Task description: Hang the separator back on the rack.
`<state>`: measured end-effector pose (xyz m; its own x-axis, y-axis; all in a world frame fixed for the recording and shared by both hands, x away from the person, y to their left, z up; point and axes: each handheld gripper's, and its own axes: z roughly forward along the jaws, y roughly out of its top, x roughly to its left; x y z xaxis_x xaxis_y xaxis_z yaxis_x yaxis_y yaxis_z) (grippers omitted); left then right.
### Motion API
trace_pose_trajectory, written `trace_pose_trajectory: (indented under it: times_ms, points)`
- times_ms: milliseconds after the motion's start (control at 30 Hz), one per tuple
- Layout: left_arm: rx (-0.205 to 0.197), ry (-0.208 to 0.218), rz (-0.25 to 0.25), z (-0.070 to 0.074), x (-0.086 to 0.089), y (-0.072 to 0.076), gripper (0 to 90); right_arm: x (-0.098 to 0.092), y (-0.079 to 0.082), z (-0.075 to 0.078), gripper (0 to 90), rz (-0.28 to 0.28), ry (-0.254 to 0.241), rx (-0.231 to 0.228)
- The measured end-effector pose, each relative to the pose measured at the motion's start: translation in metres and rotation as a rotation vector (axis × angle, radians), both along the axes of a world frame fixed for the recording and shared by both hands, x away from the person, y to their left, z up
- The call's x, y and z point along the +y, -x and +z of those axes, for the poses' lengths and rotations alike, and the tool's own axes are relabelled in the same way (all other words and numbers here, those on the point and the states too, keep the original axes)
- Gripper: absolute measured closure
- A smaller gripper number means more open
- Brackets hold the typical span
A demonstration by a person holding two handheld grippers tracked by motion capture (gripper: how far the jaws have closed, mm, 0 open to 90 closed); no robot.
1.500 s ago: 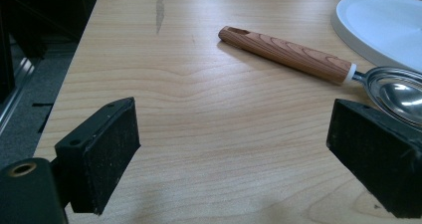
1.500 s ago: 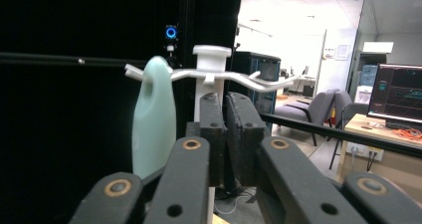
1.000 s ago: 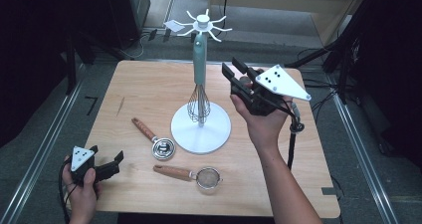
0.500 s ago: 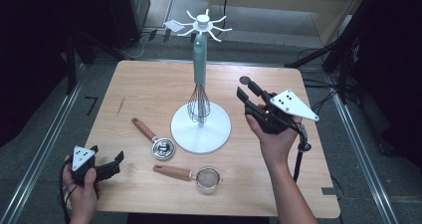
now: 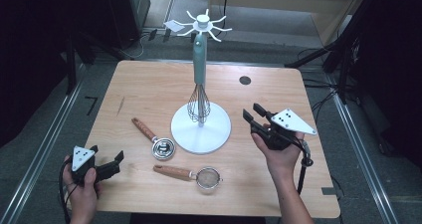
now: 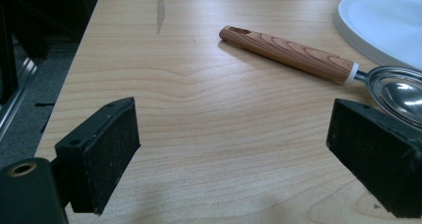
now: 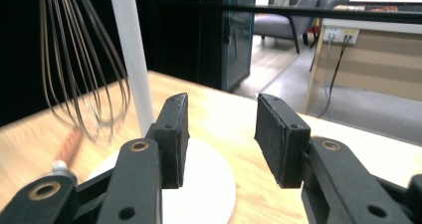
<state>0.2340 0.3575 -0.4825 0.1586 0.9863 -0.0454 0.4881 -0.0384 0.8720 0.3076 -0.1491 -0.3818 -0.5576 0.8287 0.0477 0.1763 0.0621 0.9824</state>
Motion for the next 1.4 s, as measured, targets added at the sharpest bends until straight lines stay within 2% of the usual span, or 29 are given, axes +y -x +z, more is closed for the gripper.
trace_pose_trajectory:
  times_ms: [167, 300, 467, 533, 800, 867, 933, 1167, 1233, 1333, 1400]
  points:
    - [0.004, 0.002, 0.002, 0.0, 0.0, 0.0, 6.5, 0.0, 0.007, -0.011, 57.7, 0.0, 0.038, 0.042]
    - [0.008, 0.008, 0.004, 0.0, 0.001, 0.0, 6.5, 0.0, 0.011, -0.021, 56.2, 0.023, 0.062, 0.07]
    - [0.002, 0.005, 0.004, 0.0, 0.0, 0.0, 6.5, 0.002, 0.01, -0.023, 55.5, 0.038, 0.078, 0.082]
    - [0.002, 0.006, 0.002, 0.0, 0.001, 0.0, 6.5, 0.003, 0.01, -0.024, 54.8, 0.049, 0.082, 0.103]
    - [-0.005, -0.001, 0.006, 0.0, 0.0, 0.0, 6.5, 0.012, 0.008, -0.031, 54.1, 0.09, 0.161, 0.167]
    - [-0.005, -0.004, -0.002, 0.0, 0.0, 0.001, 6.5, 0.016, 0.008, -0.031, 54.4, 0.107, 0.179, 0.189]
    - [-0.011, -0.011, -0.015, 0.0, -0.001, 0.001, 6.5, 0.02, 0.009, -0.031, 54.6, 0.101, 0.196, 0.204]
    - [-0.014, -0.016, -0.025, 0.0, -0.001, 0.001, 6.5, 0.036, 0.008, -0.033, 54.3, 0.175, 0.254, 0.248]
    - [-0.015, -0.012, -0.045, 0.0, -0.001, 0.002, 6.5, 0.039, 0.008, -0.034, 54.3, 0.194, 0.262, 0.259]
    - [-0.014, -0.033, -0.049, 0.001, -0.003, 0.003, 8.0, 0.046, 0.008, -0.034, 54.3, 0.228, 0.291, 0.276]
    - [-0.008, -0.056, -0.043, 0.002, -0.005, 0.004, 13.9, 0.051, 0.009, -0.034, 54.3, 0.255, 0.307, 0.283]
